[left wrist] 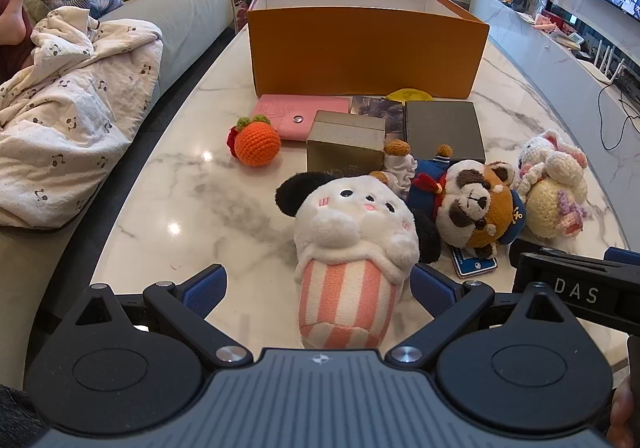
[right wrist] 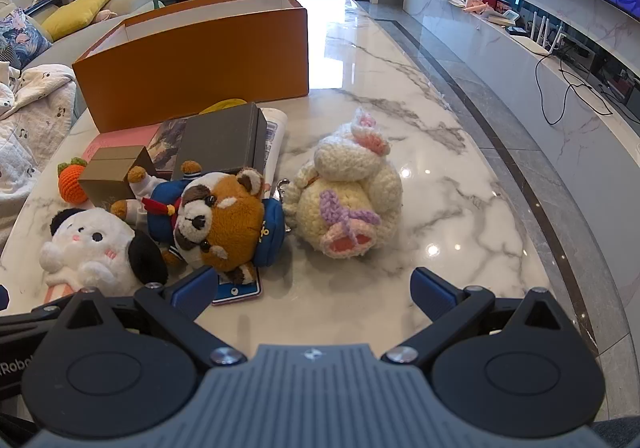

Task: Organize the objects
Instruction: 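Grasp the white dog plush with the left tool while the right tool grasps the knitted bunny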

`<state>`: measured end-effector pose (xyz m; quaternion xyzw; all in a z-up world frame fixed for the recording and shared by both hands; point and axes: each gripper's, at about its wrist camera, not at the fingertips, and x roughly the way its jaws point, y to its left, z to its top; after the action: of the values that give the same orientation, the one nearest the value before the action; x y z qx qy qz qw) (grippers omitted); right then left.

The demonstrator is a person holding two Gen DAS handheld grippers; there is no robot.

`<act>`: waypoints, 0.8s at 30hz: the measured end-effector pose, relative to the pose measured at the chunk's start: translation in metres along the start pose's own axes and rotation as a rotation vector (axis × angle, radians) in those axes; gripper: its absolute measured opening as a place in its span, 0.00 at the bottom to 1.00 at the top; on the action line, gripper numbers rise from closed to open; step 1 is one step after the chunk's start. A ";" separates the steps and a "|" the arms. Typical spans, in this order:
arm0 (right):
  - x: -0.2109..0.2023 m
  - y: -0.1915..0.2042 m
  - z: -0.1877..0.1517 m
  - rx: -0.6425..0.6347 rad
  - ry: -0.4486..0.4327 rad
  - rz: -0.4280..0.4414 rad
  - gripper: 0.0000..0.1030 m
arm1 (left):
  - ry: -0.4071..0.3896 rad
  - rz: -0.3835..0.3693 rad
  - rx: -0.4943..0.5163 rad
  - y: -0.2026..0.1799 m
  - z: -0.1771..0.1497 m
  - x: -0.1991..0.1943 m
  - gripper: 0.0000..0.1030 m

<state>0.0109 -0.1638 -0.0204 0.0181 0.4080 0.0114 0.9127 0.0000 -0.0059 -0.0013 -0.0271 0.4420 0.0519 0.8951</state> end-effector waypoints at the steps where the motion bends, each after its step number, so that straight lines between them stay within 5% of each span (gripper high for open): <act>1: 0.000 0.000 0.000 0.001 0.001 0.001 0.99 | 0.000 0.001 -0.001 0.000 0.000 0.000 1.00; 24: 0.004 -0.030 0.007 0.069 0.013 0.074 0.99 | 0.072 -0.028 -0.098 0.010 0.002 0.033 1.00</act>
<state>0.0191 -0.1939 -0.0197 0.0648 0.4131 0.0313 0.9079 0.0205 0.0067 -0.0268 -0.0792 0.4704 0.0598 0.8768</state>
